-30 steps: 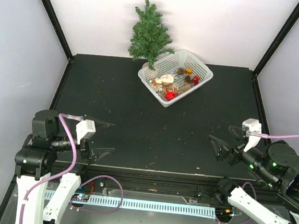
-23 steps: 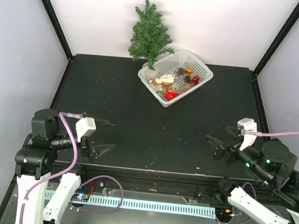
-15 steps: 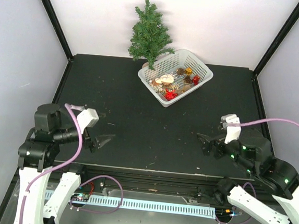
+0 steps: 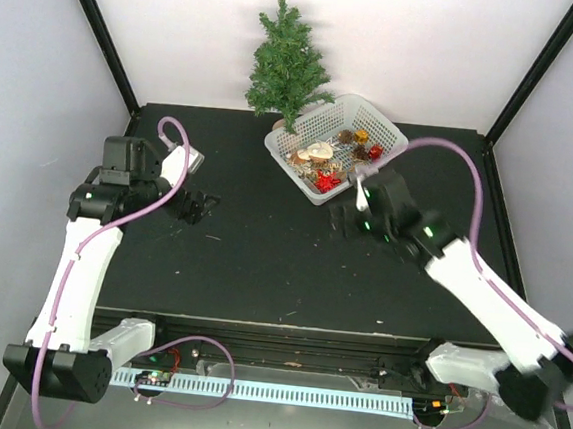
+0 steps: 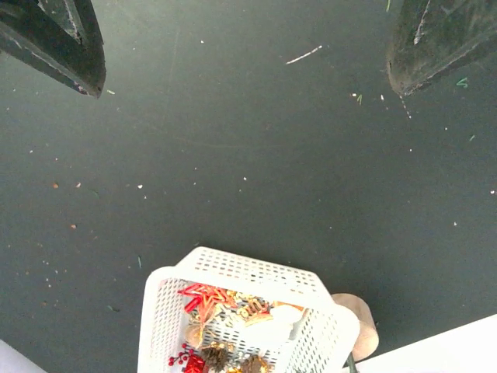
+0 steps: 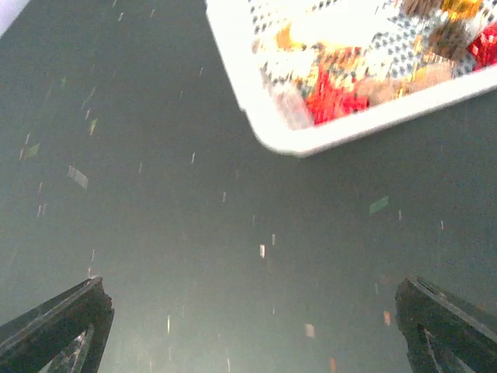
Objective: Decorate the small christmas tree
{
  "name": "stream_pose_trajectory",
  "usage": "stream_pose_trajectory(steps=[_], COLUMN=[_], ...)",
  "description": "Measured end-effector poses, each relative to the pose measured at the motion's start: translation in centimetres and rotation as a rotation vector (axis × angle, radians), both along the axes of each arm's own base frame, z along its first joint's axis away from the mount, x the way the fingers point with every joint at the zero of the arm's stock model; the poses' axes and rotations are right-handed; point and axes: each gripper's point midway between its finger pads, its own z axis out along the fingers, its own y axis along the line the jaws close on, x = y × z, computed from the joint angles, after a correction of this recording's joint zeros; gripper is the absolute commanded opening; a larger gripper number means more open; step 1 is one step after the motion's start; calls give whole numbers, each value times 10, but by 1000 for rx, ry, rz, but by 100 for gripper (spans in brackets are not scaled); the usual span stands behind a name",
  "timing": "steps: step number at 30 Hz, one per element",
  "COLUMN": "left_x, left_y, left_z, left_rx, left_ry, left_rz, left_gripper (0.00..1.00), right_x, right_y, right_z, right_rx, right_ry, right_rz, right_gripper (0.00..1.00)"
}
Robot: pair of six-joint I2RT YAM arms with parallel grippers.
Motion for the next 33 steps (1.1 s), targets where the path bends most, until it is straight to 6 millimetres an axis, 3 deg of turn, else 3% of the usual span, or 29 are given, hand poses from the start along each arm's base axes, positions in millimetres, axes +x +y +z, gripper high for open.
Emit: stream_pose_trajectory(steps=[4, 7, 14, 19, 25, 33], left_x=[22, 38, 40, 43, 44, 42], left_y=[-1, -2, -2, -9, -14, -15], left_z=[15, 21, 26, 29, 20, 19], left_rx=[-3, -3, -19, -67, -97, -107], left_ry=[1, -1, -54, -59, -36, -36], left_rz=[-2, -2, 11, -13, -30, -29], left_gripper=[99, 99, 99, 99, 99, 99], right_x=[93, 160, 253, 274, 288, 275], right_y=[26, 22, -9, -10, 22, 59], right_z=[4, -16, -67, -77, -81, -128], right_rx=[32, 66, 90, 131, 242, 247], right_ry=[27, 77, 193, 218, 249, 362], right_rz=[-119, -244, -507, -572, -478, -382], right_gripper=[100, 100, 100, 99, 95, 91])
